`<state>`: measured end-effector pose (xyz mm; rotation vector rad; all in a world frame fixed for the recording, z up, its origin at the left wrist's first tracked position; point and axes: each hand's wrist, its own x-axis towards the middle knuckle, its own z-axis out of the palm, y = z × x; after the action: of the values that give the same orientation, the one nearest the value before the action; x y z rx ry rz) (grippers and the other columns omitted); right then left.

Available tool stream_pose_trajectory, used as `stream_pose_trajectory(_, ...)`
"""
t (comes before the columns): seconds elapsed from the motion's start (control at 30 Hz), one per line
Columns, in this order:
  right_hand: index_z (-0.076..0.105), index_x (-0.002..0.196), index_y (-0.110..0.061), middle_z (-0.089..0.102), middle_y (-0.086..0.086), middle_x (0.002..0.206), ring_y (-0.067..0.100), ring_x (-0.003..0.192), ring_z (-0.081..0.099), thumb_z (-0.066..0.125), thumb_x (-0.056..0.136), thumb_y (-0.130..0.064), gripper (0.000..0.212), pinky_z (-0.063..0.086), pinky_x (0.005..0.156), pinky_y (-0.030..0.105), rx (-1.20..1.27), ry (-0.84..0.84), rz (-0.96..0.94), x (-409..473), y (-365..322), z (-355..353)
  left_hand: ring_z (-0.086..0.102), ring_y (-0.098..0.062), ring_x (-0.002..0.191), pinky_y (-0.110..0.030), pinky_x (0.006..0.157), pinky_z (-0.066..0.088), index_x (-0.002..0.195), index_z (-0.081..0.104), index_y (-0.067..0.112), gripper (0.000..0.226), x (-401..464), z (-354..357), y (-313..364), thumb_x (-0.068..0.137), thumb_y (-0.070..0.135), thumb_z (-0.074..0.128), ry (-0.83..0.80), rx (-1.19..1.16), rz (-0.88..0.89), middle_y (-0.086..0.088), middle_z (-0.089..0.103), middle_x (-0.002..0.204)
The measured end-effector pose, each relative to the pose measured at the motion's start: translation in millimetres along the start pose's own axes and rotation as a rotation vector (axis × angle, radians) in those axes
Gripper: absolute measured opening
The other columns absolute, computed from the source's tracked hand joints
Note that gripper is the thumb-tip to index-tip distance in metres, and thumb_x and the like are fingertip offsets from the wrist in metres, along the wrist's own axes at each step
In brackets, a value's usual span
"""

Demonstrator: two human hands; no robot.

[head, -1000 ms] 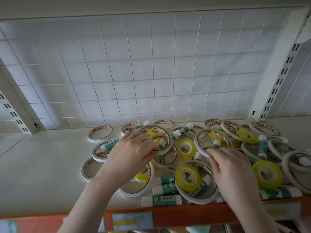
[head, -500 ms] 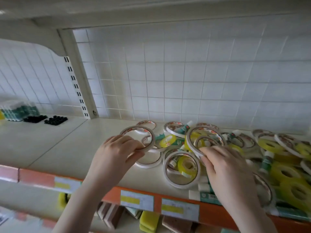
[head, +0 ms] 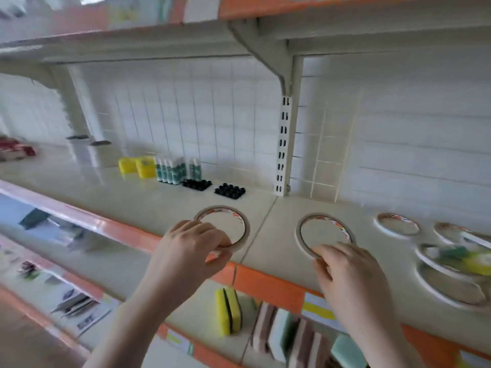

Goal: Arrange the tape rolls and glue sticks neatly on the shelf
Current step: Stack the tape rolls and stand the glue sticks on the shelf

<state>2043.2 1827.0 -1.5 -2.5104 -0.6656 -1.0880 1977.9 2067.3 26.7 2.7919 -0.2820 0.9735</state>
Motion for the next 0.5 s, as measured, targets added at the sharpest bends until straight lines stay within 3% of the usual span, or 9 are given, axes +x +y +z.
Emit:
stream_pose_trajectory(0.23, 0.058, 0.056, -0.017, 0.053, -0.004, 0.053, 0.023, 0.053, 0.056, 0.084, 0.051, -0.004, 0.029, 0.045, 0.051, 0.028, 0.048, -0.093, -0.058, 55, -111, 65, 0.055, -0.009, 0.062, -0.021, 0.067, 0.039, 0.068, 0.063, 0.024, 0.017, -26, -35, -128, 0.074, 0.037, 0.053, 0.007, 0.054, -0.079, 0.014, 0.058, 0.066)
stream_pose_trajectory(0.5, 0.055, 0.049, -0.015, 0.049, -0.001, 0.047, 0.027, 0.047, 0.050, 0.081, 0.044, -0.001, 0.030, 0.039, 0.047, 0.024, 0.052, -0.062, -0.065, 126, -215, 157, 0.050, -0.007, 0.064, -0.018, 0.066, 0.035, 0.068, 0.062, 0.024, 0.016, -21, -39, -272, 0.072, 0.036, 0.052, 0.024, 0.125, -0.121, 0.013, 0.058, 0.064)
